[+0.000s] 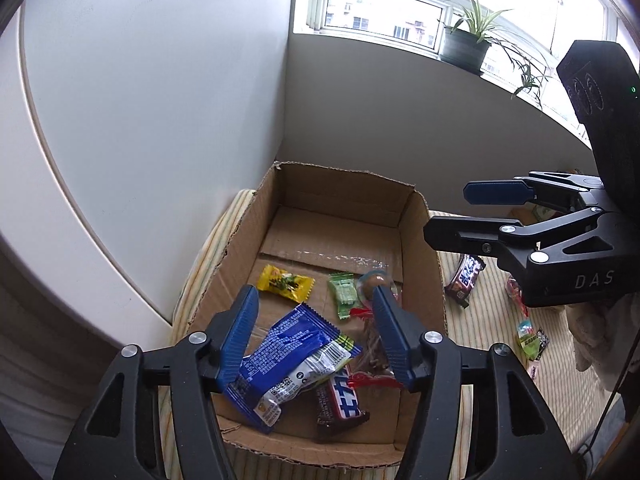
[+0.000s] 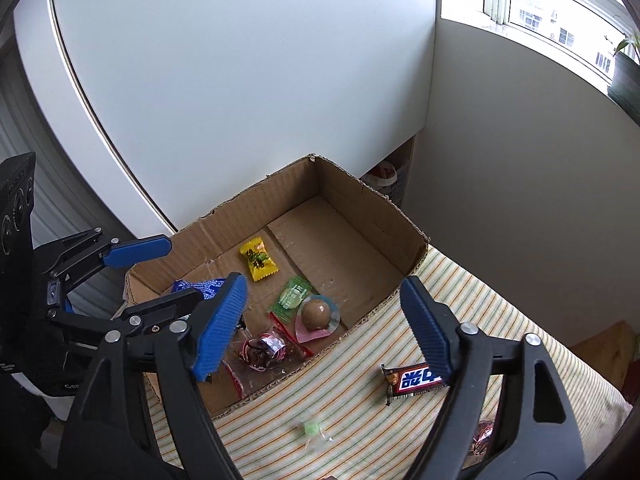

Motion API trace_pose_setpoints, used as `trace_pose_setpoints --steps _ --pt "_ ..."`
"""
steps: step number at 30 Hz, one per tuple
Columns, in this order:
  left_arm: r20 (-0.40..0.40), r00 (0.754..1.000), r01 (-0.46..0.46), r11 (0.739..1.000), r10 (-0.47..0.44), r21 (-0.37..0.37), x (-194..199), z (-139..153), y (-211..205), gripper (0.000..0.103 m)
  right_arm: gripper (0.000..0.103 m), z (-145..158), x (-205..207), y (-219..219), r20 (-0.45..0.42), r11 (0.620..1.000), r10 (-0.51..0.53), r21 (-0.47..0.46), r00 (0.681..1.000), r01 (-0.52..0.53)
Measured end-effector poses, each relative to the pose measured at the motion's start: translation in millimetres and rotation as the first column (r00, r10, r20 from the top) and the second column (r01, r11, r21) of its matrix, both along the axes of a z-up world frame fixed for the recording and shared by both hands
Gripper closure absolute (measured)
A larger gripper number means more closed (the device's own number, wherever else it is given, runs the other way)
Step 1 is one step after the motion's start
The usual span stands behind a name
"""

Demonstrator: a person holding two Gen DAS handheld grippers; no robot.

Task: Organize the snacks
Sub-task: 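Drop both snacks into the cardboard box by opening both tools, then move both open tools back over the sliced-bread bag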

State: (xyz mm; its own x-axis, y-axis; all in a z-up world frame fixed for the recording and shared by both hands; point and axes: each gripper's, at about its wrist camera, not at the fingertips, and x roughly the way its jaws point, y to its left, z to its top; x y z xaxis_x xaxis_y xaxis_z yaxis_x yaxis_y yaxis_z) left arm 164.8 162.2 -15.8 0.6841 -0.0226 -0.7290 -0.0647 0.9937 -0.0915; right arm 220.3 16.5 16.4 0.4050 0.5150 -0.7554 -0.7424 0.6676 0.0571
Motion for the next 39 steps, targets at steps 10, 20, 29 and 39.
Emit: trace_pose_setpoints --steps 10,20,29,39 --pt "0.024 0.999 0.039 0.999 -0.039 -0.01 -13 9 -18 0.041 0.015 23 -10 -59 0.005 0.997 -0.064 0.043 0.998 0.063" --pt "0.037 0.992 0.12 0.992 -0.118 -0.028 -24 15 -63 0.041 0.007 32 -16 -168 0.025 0.977 -0.208 0.06 0.978 0.206" --pt "0.031 0.977 0.211 0.977 -0.21 -0.036 -28 12 -120 0.041 0.007 9 1 -239 -0.02 0.961 -0.274 0.024 0.962 0.274" --pt "-0.02 0.948 0.316 0.946 -0.318 -0.066 -19 -3 -191 0.041 0.007 -32 28 -271 -0.125 0.969 -0.246 -0.008 0.961 0.247"
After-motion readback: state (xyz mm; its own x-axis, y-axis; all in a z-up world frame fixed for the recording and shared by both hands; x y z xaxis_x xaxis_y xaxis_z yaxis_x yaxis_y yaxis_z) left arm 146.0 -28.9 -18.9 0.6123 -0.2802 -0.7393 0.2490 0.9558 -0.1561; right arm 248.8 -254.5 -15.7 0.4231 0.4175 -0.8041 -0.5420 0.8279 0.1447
